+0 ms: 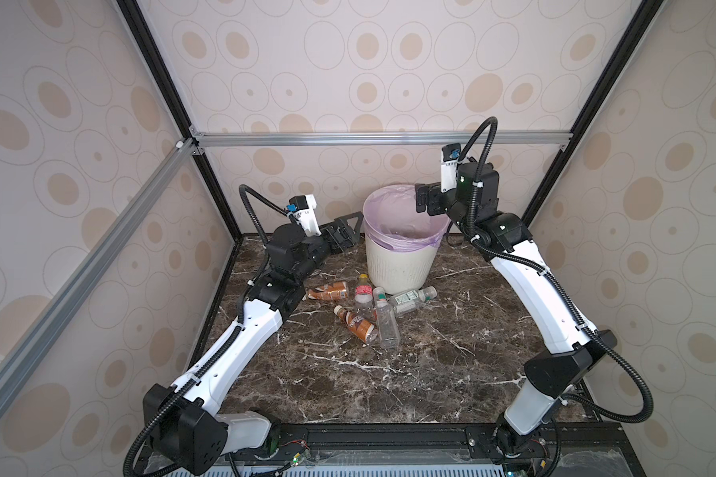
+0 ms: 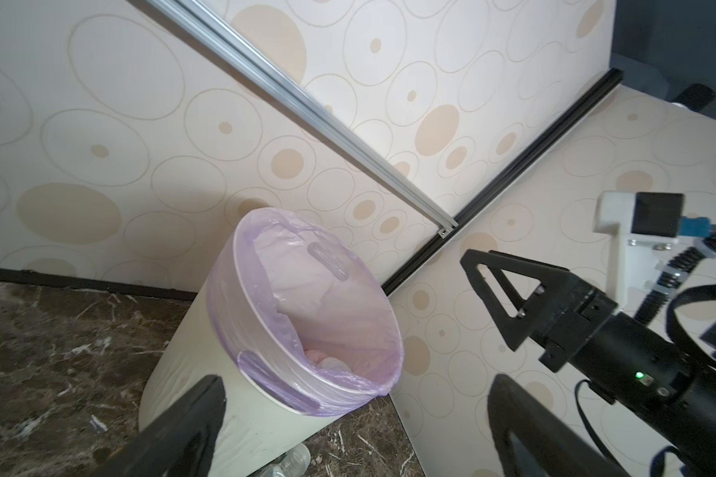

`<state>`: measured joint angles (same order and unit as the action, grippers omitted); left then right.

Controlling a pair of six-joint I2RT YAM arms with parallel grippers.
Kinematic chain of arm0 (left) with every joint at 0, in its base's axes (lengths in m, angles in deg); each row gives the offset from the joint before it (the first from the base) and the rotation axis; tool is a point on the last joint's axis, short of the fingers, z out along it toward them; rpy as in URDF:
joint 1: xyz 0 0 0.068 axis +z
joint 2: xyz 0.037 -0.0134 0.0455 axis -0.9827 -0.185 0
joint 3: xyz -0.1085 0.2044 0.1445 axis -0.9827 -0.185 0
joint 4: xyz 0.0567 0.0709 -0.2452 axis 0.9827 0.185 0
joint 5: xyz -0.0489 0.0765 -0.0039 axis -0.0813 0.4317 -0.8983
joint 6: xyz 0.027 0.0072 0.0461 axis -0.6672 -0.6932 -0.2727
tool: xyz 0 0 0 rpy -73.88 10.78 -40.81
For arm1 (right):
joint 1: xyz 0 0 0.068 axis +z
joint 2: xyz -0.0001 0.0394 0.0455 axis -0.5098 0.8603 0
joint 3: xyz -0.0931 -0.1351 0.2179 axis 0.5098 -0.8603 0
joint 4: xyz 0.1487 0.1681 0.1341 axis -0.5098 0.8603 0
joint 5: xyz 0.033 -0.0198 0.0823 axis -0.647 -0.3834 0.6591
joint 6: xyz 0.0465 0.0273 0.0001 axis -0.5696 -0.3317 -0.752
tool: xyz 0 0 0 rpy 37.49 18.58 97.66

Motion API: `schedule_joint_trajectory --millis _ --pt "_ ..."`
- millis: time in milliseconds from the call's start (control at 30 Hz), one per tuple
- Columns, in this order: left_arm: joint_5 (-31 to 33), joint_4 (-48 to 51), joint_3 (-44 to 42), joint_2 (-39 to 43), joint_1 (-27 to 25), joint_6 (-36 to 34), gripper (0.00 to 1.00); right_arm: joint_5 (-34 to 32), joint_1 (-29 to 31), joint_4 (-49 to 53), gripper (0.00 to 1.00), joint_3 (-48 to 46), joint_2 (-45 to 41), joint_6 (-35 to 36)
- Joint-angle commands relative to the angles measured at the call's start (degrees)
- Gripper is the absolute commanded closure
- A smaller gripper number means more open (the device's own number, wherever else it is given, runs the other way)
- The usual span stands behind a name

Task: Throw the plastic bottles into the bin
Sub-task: 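Withdraw the right gripper toward the pile while the left lowers toward the Nescafe bottle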

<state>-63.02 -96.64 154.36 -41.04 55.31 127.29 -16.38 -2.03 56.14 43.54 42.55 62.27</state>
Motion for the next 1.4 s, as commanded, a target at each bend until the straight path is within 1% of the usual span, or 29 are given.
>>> schedule_joint_trajectory --millis 0,67,167,233,367,500,633,733,867,1067,1267,1367 --pt "4.83 5.44 -1.39 -0.74 1.07 4.72 0.01 1.08 3.55 0.0 0.01 -2.98 -2.57 2.37" --pt "5.37 4.81 -4.3 -0.22 2.31 8.48 0.01 1.99 6.02 -1.42 0.01 -5.93 -3.42 4.5" --pt "6.91 4.79 -9.8 0.74 5.3 16.81 0.01 4.07 10.06 -5.19 0.01 -12.3 -5.14 7.98" --pt "6.82 7.09 -10.67 0.12 7.5 20.26 0.01 5.01 12.46 -7.71 0.01 -16.29 -6.0 10.04" --pt "8.06 19.04 -6.38 -3.98 10.61 25.18 0.01 7.32 15.52 -11.47 0.01 -21.87 -6.72 10.53" --pt "6.12 28.23 -3.0 -9.44 12.69 31.71 0.01 7.6 17.46 -13.2 0.01 -24.33 -5.99 9.93" --pt "6.25 33.4 -0.21 -14.05 13.22 35.67 0.01 7.38 18.45 -13.94 0.01 -26.16 -5.66 9.02" --pt "6.93 37.52 1.88 -16.86 13.56 40.0 0.01 7.18 19.05 -14.38 0.01 -27.74 -5.93 8.87" --pt "7.18 40.04 4.44 -20.61 14.62 42.33 0.01 5.86 19.14 -15.12 0.01 -29.83 -6.85 9.03" --pt "8.15 39.5 3.79 -23.6 15.54 47.26 0.01 5.95 19.25 -15.26 0.01 -31.02 -7.48 9.29" --pt "5.66 37.96 4.05 -27.99 16.27 49.88 0.01 6.03 19.29 -15.76 0.01 -32.08 -7.61 9.12" --pt "5.83 38.4 5.83 -30.67 16.3 50.38 0.01 5.8 19.36 -16.51 0.01 -32.89 -7.88 8.95"
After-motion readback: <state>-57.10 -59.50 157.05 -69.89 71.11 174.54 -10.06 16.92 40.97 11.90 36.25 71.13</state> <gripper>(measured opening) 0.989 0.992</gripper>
